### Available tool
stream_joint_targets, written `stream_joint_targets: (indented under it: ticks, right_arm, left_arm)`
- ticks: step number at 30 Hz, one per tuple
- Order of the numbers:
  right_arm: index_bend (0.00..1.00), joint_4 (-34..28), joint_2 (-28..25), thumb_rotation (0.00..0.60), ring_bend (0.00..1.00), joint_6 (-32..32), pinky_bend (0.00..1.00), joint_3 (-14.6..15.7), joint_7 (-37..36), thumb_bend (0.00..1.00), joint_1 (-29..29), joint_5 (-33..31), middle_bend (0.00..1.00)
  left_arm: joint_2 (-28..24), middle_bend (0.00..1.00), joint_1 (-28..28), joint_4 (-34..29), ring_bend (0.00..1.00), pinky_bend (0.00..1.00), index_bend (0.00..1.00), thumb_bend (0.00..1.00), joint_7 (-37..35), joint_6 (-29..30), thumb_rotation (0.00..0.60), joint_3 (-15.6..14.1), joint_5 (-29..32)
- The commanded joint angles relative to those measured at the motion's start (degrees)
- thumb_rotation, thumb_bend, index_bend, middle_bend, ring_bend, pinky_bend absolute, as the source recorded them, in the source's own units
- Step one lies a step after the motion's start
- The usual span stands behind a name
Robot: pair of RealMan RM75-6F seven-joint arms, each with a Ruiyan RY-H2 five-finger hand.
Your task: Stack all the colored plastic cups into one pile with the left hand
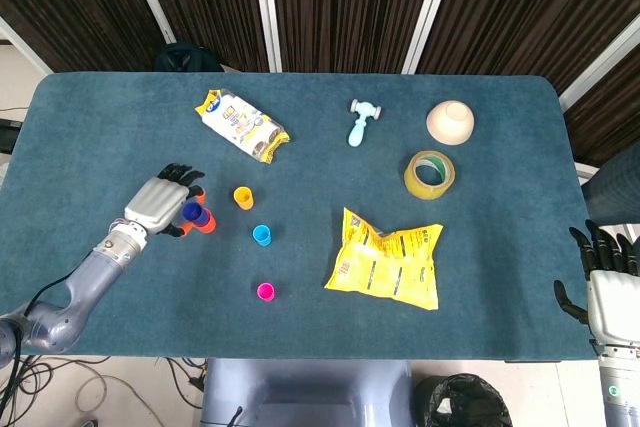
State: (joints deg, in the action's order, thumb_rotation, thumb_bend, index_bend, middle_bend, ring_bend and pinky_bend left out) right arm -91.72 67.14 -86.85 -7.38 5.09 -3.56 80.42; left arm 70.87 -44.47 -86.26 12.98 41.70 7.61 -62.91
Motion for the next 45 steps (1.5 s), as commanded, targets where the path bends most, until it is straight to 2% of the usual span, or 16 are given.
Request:
stream_joint_targets:
  ticks: [1, 5, 11, 16, 25, 28, 33, 45]
  right_arm:
    - [0.12, -0.08, -0.04, 0.600, 0.10, 0.00, 0.04, 0.04, -0.04, 0.42, 0.01, 0.08, 0.05]
    - [0.12, -0.12, -0.13, 0.600, 0.10, -0.15, 0.04, 0.08, -0.03, 0.42, 0.05, 0.30, 0.05]
    - [0.12, -0.30, -0.05, 0.600, 0.10, -0.09, 0.04, 0.09, -0.04, 0.42, 0.09, 0.18, 0.05]
    - [0.12, -0.35, 0.06, 0.600, 0.10, 0.04, 0.04, 0.09, 0.06, 0.42, 0.06, 0.06, 0.05]
    - [0.12, -0.25, 0.44, 0.600, 0.10, 0.16, 0.04, 0.15, 0.63, 0.42, -0.02, -0.01, 0.05]
    - [0.12, -0.20, 0.37, 0.600, 0.10, 0.20, 0.04, 0.09, 0.59, 0.42, 0.05, -0.28, 0.05]
    - [0.12, -0.46, 0.13, 0.600, 0.10, 0.36, 0.04, 0.05, 0.50, 0.42, 0.07, -0.49, 0.05]
    - [0.12, -0.47, 0.05, 0.600, 0.10, 0.27, 0.04, -0.24, 0.22, 0.42, 0.18, -0.99, 0.05]
  left_arm:
    - [-0.10, 0.09, -0.17, 0.09, 0.00, 0.03, 0.22, 0.27, 0.38, -0.17, 0.600, -0.20, 0.42]
    - [-0.17, 0.08, -0.51, 0.06, 0.00, 0.03, 0.12, 0.27, 1.61, -0.24, 0.600, -0.53, 1.73]
    - [0.43, 0.09, -0.68, -0.19, 0.00, 0.04, 0.11, 0.27, 1.51, 1.55, 0.600, 0.20, 2.21]
    - [3.13, 0.10, -0.97, 1.85, 0.00, 0.06, 0.13, 0.26, 0.61, 5.82, 0.600, 2.72, 1.72]
    - [6.64, 0.11, -5.63, 7.55, 0.00, 0.07, 0.18, 0.25, 3.01, 0.67, 0.600, 4.78, 8.33]
    - [8.00, 0.10, -7.31, 9.13, 0.00, 0.07, 0.18, 0.21, 4.45, -1.76, 0.600, 4.42, 10.59]
    - [9.67, 0.10, -8.70, 10.72, 0.00, 0.07, 0.18, 0.20, 5.67, -3.89, 0.600, 3.42, 12.69]
    - [14.33, 0.12, -10.48, 14.89, 0.00, 0.09, 0.30, 0.23, 6.87, -3.98, 0.600, 2.33, 13.72]
